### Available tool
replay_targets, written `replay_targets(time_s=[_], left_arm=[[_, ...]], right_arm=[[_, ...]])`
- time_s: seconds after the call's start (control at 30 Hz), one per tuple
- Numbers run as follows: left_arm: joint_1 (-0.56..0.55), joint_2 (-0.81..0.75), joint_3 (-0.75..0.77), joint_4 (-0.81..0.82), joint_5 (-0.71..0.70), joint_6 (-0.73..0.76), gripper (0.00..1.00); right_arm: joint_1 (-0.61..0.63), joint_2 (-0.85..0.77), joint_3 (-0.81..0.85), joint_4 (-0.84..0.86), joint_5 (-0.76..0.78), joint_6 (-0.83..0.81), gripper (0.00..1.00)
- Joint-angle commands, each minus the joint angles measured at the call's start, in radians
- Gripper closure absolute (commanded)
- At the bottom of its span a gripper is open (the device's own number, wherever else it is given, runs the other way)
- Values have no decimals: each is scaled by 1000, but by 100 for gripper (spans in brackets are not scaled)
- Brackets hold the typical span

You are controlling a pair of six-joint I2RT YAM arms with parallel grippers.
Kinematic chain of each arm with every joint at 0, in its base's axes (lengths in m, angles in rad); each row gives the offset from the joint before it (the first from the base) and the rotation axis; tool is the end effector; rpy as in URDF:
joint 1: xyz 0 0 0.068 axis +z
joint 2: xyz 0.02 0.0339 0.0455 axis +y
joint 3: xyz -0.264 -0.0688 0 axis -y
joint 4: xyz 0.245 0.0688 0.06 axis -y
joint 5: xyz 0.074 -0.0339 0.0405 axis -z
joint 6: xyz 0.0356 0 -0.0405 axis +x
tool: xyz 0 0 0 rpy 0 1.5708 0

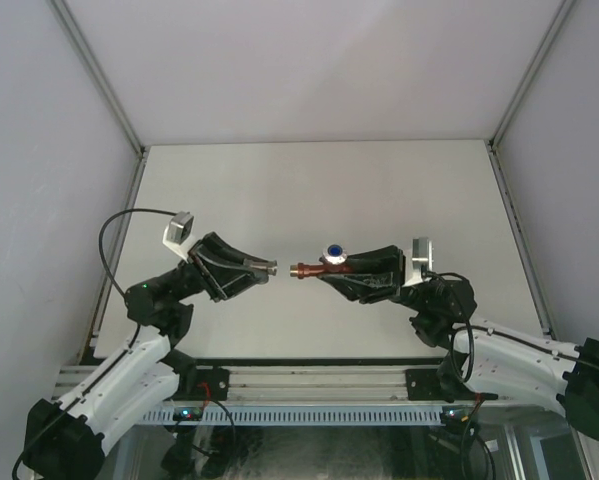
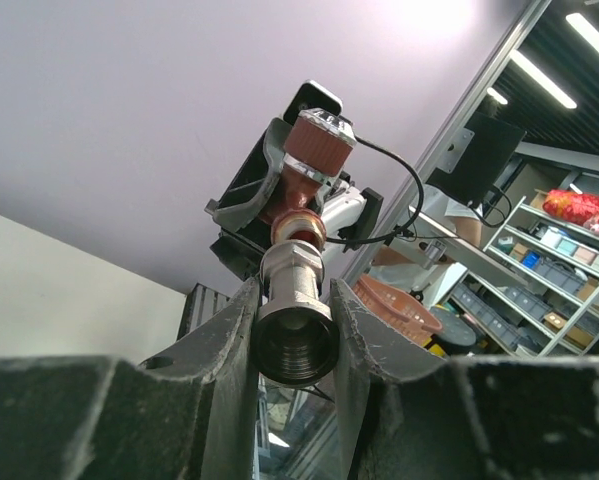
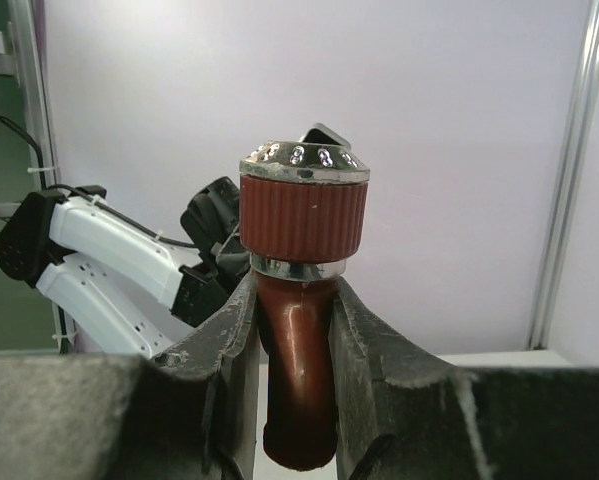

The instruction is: Install the water faucets

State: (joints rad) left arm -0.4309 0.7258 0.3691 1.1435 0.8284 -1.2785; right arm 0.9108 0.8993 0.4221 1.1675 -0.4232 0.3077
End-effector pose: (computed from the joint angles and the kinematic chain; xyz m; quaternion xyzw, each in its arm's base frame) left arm 0.1183 -0.0833 0.3288 0.1952 0.4717 -0.7391 0.4394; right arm 0.1007 0.1536 0.3287 -0.3052 0.3414 0.5795 0.6741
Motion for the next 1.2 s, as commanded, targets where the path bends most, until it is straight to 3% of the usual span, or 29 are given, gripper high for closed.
replay_targets(time_s=[0.0,0.5,0.93,1.17], left_arm=[[-17,4,74,60,-45,-21,100],[-39,15,83,84,-80,-32,100],[-41,27,83,83,-85,-30,100],[-42,9,89,5,-82,12,100]], right_arm=[[27,27,55,125,36,-12,100],[54,135,103,147,50,-19,100],[55,141,116,123,55,-32,100],[56,120,118,115,55,-46,100]])
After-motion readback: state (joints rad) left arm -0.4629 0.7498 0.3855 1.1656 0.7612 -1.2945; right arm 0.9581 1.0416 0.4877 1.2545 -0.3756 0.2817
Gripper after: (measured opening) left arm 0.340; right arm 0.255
